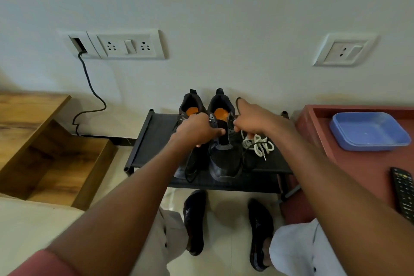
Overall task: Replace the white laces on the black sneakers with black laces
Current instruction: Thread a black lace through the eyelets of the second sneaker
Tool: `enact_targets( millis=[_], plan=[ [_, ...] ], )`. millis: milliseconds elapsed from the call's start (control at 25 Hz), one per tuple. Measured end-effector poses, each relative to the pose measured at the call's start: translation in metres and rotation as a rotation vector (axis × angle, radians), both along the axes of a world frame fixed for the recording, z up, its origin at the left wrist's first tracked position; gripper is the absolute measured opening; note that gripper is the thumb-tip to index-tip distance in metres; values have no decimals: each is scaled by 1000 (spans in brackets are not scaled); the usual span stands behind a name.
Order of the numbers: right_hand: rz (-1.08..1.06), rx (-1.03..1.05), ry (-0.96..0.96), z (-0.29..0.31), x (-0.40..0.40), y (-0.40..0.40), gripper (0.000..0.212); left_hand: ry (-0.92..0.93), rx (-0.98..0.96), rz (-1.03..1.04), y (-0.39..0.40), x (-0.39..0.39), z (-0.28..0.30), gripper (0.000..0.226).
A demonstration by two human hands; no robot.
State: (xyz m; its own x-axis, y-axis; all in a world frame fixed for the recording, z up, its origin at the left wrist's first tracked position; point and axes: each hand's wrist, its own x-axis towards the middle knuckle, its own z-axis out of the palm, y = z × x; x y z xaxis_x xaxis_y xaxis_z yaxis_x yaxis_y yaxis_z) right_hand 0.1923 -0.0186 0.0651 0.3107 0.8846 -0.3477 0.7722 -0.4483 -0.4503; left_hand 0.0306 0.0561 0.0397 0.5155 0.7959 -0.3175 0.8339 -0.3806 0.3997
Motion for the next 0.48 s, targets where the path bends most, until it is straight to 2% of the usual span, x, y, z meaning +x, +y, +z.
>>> enact_targets(
  millis=[80, 160, 280, 360, 480],
  plan=[
    [53, -110, -14, -15, -3, 2, 49, 69, -17, -52, -1, 7, -9, 45],
    [115, -220, -23, -31, -5, 2, 63, 128, -18, -93, 0, 12, -15, 36],
    [125, -218, -44, -47, -2, 4, 87, 134, -28, -136, 5, 14, -22, 29],
    [113, -199, -35, -53, 1, 4, 97, 71, -102, -130, 9, 9, -19, 23],
    [127, -198, -47, -56, 2, 1, 105, -170, -305, 24, 17, -3, 1, 18]
  ],
)
